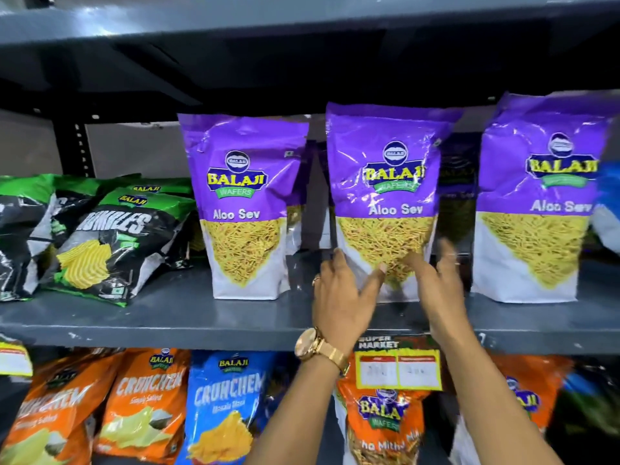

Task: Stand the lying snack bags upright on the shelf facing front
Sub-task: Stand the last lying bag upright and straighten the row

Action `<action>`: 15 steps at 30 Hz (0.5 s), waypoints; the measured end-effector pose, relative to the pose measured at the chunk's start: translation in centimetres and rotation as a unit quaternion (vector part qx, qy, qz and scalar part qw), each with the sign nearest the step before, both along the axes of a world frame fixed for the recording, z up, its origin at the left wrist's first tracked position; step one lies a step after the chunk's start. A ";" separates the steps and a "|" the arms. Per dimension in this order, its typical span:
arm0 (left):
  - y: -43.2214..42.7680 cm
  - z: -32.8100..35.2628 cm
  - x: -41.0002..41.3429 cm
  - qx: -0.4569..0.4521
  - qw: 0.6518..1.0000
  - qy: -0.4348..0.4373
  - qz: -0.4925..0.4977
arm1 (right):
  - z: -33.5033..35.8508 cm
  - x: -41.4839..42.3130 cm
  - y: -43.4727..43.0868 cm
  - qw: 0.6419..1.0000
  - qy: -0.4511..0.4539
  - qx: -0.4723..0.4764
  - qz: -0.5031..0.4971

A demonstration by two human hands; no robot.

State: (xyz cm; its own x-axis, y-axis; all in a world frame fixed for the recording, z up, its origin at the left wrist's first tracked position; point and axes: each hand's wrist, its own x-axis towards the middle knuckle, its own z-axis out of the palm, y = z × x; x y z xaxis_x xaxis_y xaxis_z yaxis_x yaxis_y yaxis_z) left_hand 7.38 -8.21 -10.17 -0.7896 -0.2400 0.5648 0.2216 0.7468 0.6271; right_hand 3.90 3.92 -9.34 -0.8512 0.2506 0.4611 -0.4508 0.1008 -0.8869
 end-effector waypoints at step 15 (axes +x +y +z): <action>0.3 0.4 -0.5 0.038 0.999 0.007 0.030 | -0.8 -1.5 0.7 0.995 0.032 0.037 0.092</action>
